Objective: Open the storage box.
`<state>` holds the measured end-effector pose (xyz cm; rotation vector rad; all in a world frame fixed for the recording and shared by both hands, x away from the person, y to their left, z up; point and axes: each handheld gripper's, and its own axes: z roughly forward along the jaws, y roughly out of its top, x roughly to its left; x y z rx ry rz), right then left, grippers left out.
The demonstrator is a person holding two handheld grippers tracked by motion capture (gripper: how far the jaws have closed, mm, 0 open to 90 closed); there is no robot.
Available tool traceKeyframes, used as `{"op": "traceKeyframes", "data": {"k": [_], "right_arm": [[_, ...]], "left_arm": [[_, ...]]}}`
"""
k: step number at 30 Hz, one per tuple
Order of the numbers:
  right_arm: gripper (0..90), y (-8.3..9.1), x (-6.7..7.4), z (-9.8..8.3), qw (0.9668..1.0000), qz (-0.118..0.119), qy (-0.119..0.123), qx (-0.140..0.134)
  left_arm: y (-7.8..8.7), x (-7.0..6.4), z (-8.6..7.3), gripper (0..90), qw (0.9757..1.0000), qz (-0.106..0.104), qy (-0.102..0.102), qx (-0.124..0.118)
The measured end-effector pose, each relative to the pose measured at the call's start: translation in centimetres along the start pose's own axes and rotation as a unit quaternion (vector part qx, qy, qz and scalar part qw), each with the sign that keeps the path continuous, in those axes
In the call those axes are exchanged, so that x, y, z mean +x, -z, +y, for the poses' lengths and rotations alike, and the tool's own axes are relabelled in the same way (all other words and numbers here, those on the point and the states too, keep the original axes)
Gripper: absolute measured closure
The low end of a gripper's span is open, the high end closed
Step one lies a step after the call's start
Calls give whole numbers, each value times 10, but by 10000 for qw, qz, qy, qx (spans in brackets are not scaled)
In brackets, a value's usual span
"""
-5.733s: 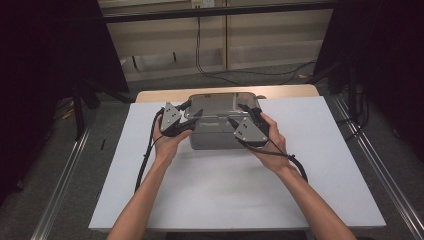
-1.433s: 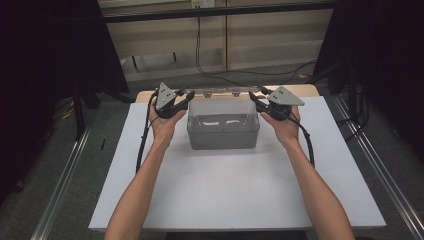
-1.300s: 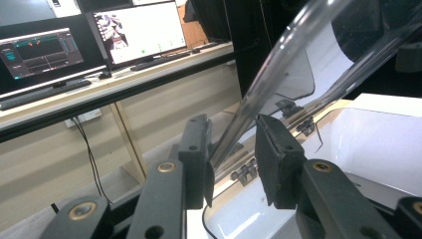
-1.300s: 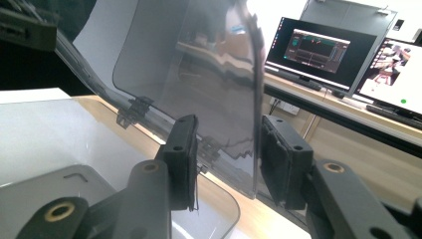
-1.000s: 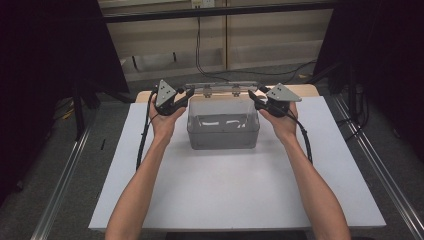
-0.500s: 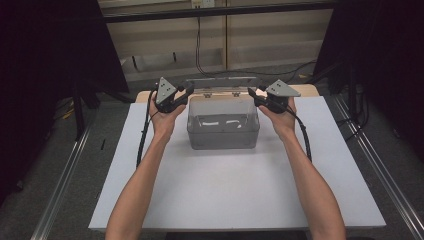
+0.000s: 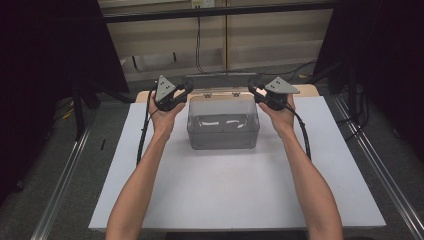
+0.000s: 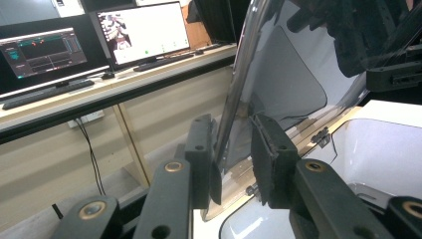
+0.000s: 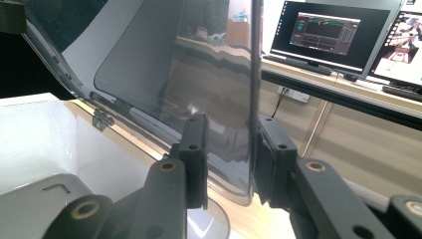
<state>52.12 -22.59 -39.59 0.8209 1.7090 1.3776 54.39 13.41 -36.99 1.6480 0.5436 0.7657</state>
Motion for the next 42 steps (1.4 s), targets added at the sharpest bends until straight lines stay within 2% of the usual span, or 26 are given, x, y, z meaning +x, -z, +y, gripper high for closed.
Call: {"op": "traceKeyframes", "data": {"k": [7,10,13,19,23,26,28,31,42], "right_arm": [[693,-1,-1,0,10000,3,-48,-23],[693,-1,-1,0,10000,-8,-55,-24],[694,-2,-2,1,10000,4,-41,3],[694,-4,-2,3,10000,-19,-60,-4],[694,-4,-2,3,9999,-46,-104,-10],[694,-4,-3,4,10000,-39,-73,20],[695,-5,-3,4,10000,-45,-65,15],[693,-5,-3,5,10000,-44,-78,27],[698,-8,-6,6,9999,-51,-114,29]], "left_arm": [[-3,2,-4,683,9999,67,-63,105],[-8,3,-10,685,9998,97,21,151],[-10,3,-14,702,9997,75,-61,240],[-13,4,-14,677,9996,138,-80,227],[-13,7,-17,654,9994,152,-94,305],[-17,6,-21,654,9994,146,-25,298],[-19,6,-22,668,9992,112,-58,375],[-23,5,-24,689,9993,120,4,354],[-25,10,-22,726,9991,66,-22,416]]}}
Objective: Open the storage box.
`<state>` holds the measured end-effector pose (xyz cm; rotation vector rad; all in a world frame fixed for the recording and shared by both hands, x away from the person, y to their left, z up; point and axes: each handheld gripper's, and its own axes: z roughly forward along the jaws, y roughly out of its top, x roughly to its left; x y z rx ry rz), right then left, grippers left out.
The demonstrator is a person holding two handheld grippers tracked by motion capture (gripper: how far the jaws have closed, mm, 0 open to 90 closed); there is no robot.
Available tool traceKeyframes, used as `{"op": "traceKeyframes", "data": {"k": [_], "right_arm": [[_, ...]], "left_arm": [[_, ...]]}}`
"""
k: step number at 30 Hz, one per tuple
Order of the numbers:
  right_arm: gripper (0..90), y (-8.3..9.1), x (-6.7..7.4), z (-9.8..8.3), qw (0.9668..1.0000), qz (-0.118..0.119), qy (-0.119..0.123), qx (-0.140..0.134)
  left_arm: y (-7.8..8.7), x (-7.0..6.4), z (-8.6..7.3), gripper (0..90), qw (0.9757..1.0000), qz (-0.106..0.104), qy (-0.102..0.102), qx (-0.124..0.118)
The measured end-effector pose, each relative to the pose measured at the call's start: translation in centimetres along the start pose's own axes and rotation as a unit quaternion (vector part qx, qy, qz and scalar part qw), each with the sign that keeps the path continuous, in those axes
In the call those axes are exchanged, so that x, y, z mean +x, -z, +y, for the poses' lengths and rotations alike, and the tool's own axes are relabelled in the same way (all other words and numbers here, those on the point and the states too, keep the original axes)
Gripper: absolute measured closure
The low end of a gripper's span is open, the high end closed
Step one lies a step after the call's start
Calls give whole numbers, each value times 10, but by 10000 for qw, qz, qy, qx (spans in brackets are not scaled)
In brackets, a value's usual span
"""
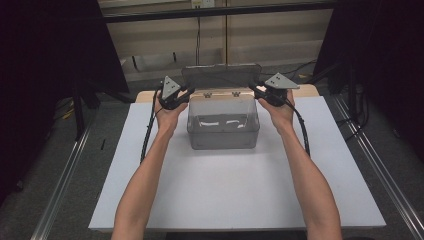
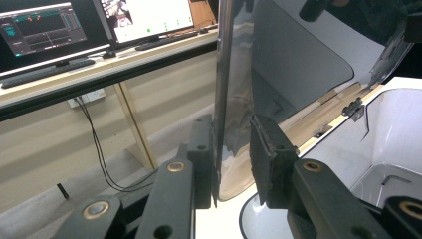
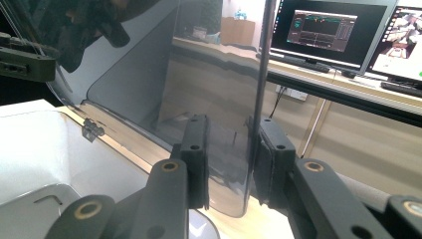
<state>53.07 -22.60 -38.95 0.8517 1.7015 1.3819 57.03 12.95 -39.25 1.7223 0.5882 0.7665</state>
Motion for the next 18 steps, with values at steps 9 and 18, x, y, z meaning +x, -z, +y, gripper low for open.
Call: {"op": "traceKeyframes", "data": {"k": [9,18], "right_arm": [[701,-1,-8,-9,9999,-30,-45,156],[734,-9,-8,-20,9995,23,-134,280]], "left_arm": [[-3,2,-1,733,9999,31,100,-58],[-6,3,-2,736,9997,21,207,-143]]}}
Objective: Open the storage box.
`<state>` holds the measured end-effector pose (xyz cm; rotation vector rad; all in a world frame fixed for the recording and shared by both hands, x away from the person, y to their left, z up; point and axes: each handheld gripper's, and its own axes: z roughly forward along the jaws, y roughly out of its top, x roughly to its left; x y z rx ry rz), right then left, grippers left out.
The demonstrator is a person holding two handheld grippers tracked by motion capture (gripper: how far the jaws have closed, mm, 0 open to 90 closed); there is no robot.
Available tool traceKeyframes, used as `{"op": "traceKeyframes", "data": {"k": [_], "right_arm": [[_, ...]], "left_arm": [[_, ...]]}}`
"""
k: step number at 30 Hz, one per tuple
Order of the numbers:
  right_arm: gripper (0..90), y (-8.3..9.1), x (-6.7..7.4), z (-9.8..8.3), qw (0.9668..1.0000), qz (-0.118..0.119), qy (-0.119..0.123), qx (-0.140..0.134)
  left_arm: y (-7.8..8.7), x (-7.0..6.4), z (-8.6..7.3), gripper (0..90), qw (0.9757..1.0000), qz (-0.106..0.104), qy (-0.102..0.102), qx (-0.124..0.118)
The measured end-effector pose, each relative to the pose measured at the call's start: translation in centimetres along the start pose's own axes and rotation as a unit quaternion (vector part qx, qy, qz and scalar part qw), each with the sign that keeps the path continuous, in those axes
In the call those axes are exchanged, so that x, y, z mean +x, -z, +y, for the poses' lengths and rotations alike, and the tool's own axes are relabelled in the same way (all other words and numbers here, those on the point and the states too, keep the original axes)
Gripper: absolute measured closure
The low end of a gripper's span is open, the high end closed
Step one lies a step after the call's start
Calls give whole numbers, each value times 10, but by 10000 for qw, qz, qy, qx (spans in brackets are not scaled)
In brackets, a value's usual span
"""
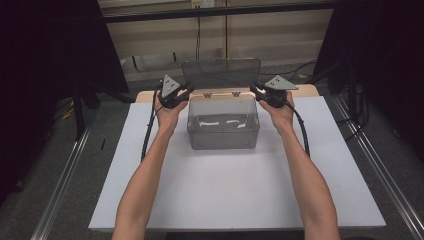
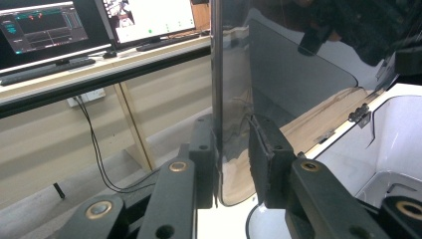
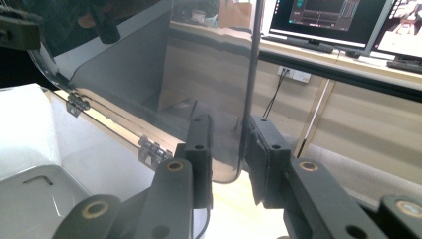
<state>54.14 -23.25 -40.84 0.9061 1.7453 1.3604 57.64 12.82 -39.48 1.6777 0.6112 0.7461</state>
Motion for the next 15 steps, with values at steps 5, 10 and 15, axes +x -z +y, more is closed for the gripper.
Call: {"op": "traceKeyframes", "data": {"k": [5,10,15], "right_arm": [[769,-3,-1,-4,10000,17,-36,27],[780,-4,-2,-5,9999,12,-107,5],[779,-5,-2,-4,9999,13,-137,20]], "left_arm": [[1,3,-1,738,9999,-25,-118,81],[-1,3,-4,745,9998,-17,-99,185],[-5,2,-9,745,9998,20,-30,214]]}}
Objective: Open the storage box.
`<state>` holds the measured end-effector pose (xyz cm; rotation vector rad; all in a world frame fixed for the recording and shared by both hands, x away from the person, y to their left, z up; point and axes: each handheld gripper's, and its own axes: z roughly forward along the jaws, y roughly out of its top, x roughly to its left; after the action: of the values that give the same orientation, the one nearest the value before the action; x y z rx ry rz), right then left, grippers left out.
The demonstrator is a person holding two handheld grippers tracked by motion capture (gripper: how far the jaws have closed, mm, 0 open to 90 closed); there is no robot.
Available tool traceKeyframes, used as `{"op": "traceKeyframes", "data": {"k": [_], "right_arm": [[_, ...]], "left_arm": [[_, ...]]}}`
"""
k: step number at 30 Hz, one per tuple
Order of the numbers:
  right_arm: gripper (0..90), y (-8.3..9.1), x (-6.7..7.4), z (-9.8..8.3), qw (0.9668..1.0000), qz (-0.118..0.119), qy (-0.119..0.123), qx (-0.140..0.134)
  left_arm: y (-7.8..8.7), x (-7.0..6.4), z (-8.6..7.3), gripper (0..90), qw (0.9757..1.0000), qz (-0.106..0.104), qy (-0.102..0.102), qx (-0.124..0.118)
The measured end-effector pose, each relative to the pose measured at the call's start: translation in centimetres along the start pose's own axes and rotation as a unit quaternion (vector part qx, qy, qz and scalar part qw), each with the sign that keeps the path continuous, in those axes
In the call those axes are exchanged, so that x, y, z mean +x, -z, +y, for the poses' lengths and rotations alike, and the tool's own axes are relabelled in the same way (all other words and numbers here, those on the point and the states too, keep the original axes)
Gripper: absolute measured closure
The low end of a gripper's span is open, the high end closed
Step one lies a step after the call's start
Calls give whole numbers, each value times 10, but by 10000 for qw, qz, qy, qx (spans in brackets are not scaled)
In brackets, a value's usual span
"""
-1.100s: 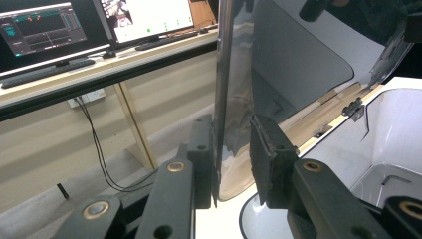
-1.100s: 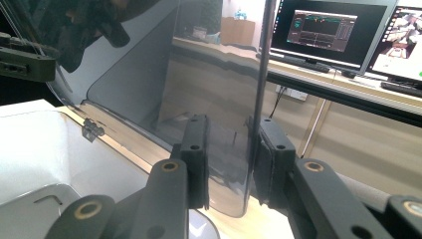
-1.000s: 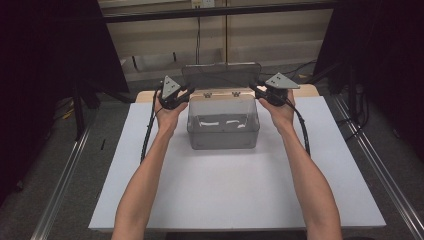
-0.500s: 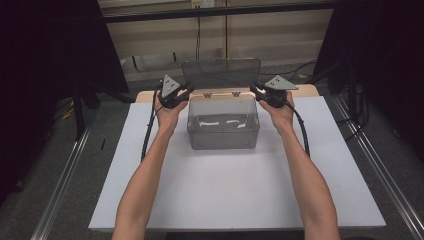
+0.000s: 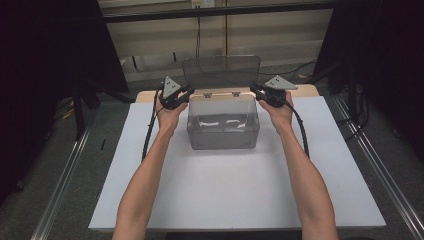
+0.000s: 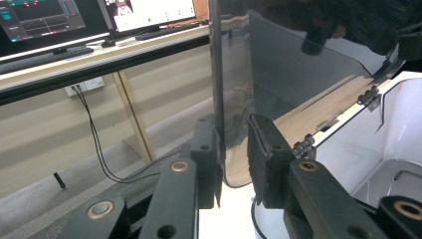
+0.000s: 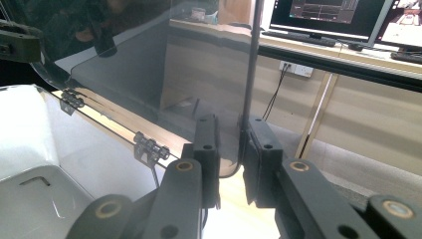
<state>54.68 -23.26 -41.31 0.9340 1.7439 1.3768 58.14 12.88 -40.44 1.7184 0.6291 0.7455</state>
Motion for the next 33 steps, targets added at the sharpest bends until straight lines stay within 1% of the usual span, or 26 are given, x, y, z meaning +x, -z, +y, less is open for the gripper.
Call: {"op": "traceKeyframes", "data": {"k": [1,3,4,5,6,7,8,9,12,13,14,17,18,20,21,22,25,27,33], "right_arm": [[779,0,0,0,10000,-12,26,6],[778,-1,0,1,10000,-24,11,23],[776,-2,0,1,10000,-42,9,33],[774,-2,0,1,10000,-53,-1,18],[773,-3,0,1,10000,-58,-13,17],[772,-3,0,1,10000,-63,-8,30],[770,-4,0,1,10000,-63,-5,29],[769,-4,0,1,10000,-72,-15,29],[763,-5,-1,3,9999,-76,16,72],[761,-6,-1,3,9999,-74,0,90],[758,-6,-1,3,9999,-80,-1,94],[752,-8,-1,3,9999,-85,-23,88],[754,-8,-2,3,9999,-80,-37,84],[754,-8,-3,2,9999,-53,-53,75],[753,-9,-3,2,9999,-55,-43,76],[749,-9,-3,3,9999,-57,-50,87],[735,-11,-2,3,9999,-67,-99,86],[727,-11,-2,2,9999,-72,-117,85],[693,-14,0,2,9998,-80,-152,87]], "left_arm": [[-1,-1,0,745,10000,0,49,-30],[0,1,-1,749,10000,-12,-8,22],[-1,1,-1,753,10000,-6,18,19],[-1,2,-2,755,10000,-11,1,64],[-2,1,-3,754,10000,3,79,7],[-2,1,-3,754,10000,3,42,39],[-3,1,-4,753,9999,15,123,-16],[-3,2,-4,753,10000,11,82,34],[-5,0,-5,752,9999,41,167,-12],[-5,1,-5,753,9999,47,150,3],[-4,1,-5,753,9999,47,80,69],[-7,1,-5,743,9999,52,90,79],[-7,2,-4,736,9999,28,54,136],[-8,3,-4,737,9998,-2,143,99],[-8,4,-4,736,9998,-2,133,118],[-9,3,-5,731,9998,2,196,98],[-9,3,-5,721,9997,-13,198,120],[-10,3,-6,715,9996,-24,245,139],[-11,3,-6,696,9995,-49,182,244]]}}
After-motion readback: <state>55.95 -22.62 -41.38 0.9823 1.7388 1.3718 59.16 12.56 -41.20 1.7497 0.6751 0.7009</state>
